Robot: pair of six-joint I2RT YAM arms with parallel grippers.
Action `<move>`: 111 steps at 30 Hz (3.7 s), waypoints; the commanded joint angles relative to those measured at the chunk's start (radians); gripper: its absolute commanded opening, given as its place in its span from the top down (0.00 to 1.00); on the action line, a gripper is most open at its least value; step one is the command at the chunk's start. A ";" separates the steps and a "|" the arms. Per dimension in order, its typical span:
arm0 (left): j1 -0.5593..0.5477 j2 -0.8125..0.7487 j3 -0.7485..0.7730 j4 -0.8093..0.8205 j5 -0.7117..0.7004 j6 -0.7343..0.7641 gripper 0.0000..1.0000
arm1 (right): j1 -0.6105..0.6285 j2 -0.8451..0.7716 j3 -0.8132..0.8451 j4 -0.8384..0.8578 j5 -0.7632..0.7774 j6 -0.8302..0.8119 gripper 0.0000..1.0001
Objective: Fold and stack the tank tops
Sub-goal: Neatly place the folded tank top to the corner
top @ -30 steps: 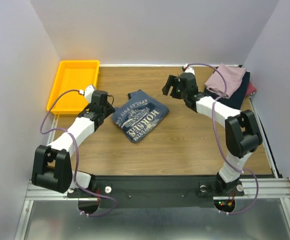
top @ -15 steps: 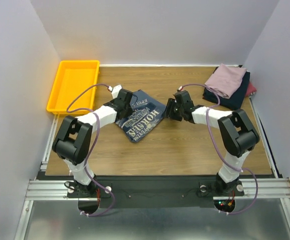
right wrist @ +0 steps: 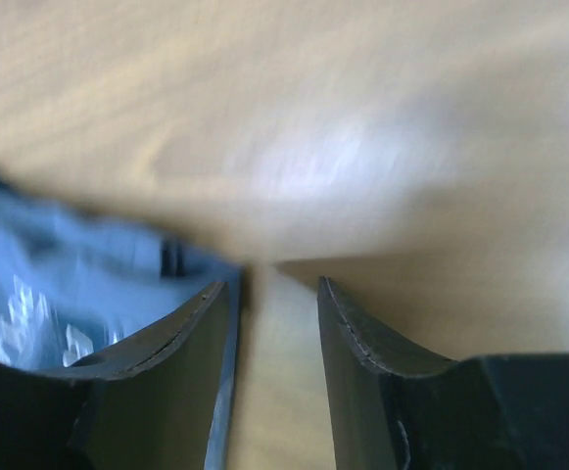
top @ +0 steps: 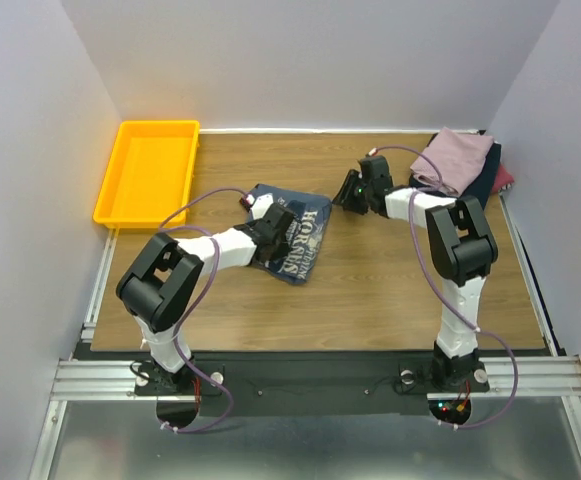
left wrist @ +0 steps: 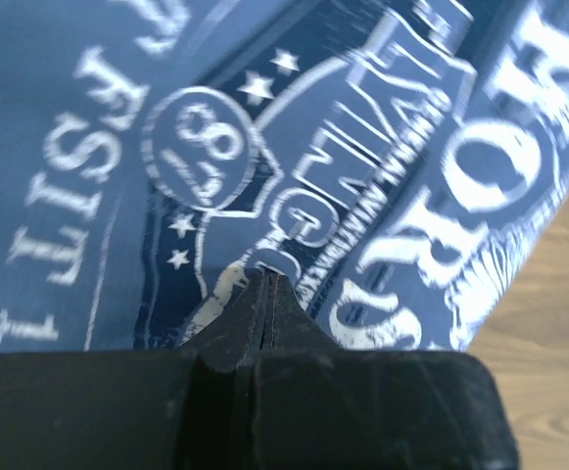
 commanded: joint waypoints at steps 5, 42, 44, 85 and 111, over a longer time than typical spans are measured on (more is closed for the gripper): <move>-0.148 0.059 0.125 0.024 0.091 -0.051 1.00 | -0.059 0.098 0.221 -0.097 -0.058 -0.082 0.34; 0.056 -0.061 -0.129 0.128 0.148 -0.034 1.00 | 0.037 0.009 -0.266 -0.011 -0.415 -0.147 0.35; 0.056 -0.064 -0.134 0.134 0.151 -0.032 1.00 | 0.037 0.019 -0.259 -0.011 -0.368 -0.138 0.43; 0.165 -0.223 0.325 -0.238 0.329 0.256 1.00 | -0.116 0.181 0.528 -0.283 0.814 -0.949 1.00; 0.194 -0.085 0.345 -0.201 0.431 0.282 1.00 | -0.260 0.177 0.737 -0.283 0.798 -1.084 0.99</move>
